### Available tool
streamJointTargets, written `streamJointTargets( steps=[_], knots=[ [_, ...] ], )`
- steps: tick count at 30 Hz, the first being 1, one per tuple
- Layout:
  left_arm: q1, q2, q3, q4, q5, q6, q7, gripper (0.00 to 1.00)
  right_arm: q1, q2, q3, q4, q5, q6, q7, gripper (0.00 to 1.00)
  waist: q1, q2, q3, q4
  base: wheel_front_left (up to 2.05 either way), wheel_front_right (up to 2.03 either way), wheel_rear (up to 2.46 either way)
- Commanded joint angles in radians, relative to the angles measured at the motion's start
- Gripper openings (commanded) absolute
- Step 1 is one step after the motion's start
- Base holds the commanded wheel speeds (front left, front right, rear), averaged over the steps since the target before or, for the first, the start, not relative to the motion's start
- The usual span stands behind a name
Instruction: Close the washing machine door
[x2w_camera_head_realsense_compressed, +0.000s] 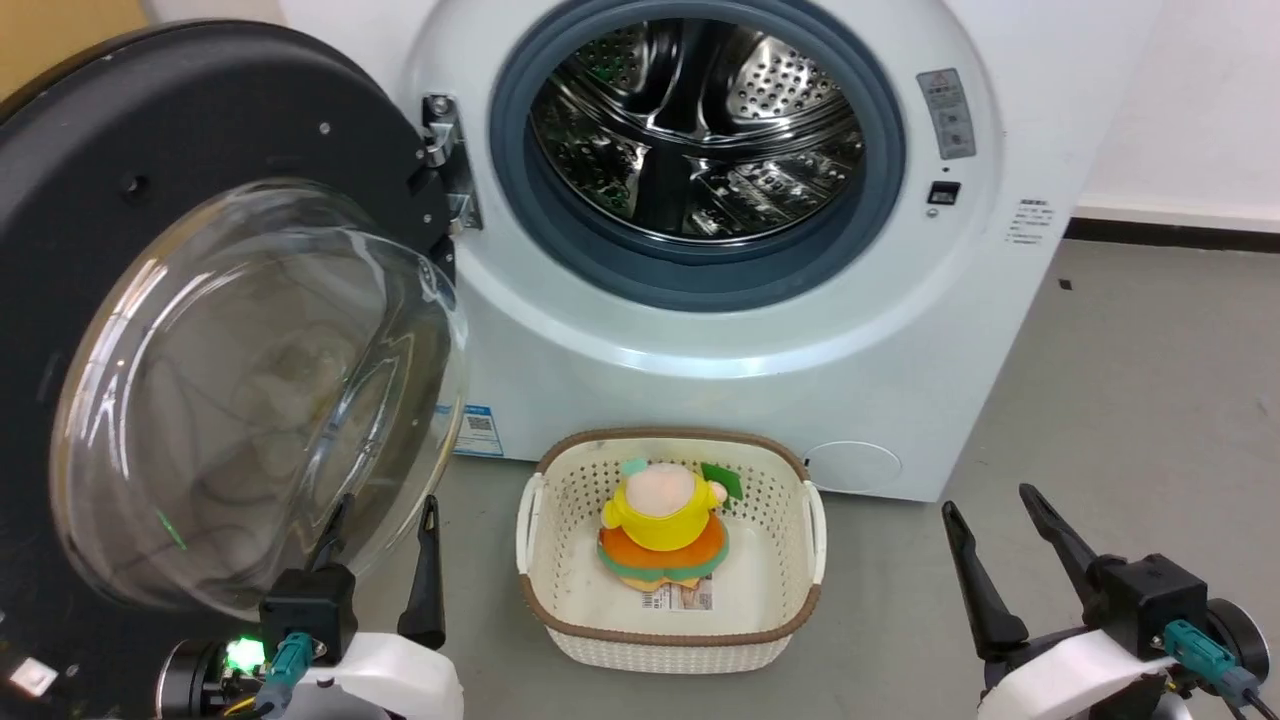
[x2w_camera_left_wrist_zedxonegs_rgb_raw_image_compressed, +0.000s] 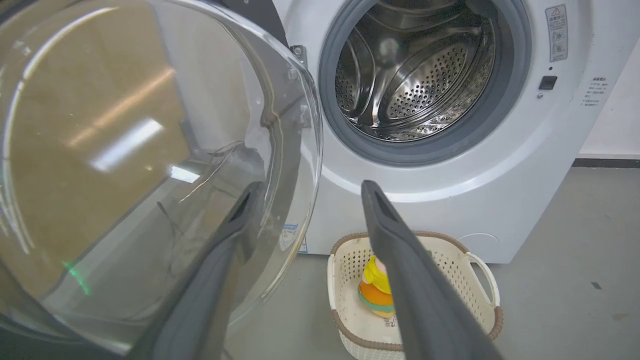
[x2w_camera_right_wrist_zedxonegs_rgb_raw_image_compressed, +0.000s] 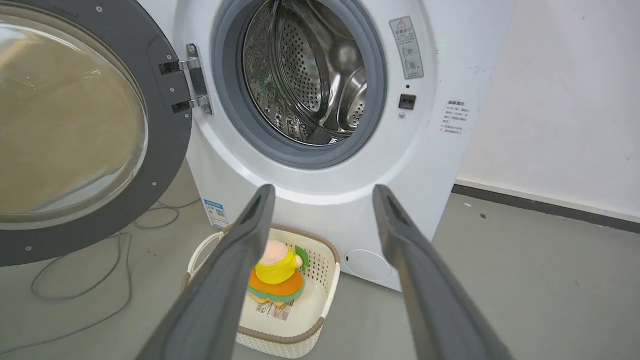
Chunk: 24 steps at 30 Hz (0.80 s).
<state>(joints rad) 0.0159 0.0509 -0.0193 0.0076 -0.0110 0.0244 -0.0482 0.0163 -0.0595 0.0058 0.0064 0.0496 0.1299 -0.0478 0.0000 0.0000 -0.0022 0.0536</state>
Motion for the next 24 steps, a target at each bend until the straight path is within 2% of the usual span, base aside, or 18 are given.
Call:
streamJointTargets(
  steps=[1,24],
  knots=[
    [0.0,0.0,-0.003,0.002,-0.006,0.006,-0.014,1.0,0.011,-0.006,0.002,0.0,0.015,0.0,-0.014,1.0,0.0,0.0,-0.001,0.013,0.0,0.0,0.0],
    [0.01,0.001,-0.019,0.001,-0.014,0.023,-0.06,1.0,0.022,-0.015,0.021,-0.004,0.058,0.0,-0.06,1.0,0.0,0.0,-0.007,0.155,0.0,0.0,0.0]
  ],
)
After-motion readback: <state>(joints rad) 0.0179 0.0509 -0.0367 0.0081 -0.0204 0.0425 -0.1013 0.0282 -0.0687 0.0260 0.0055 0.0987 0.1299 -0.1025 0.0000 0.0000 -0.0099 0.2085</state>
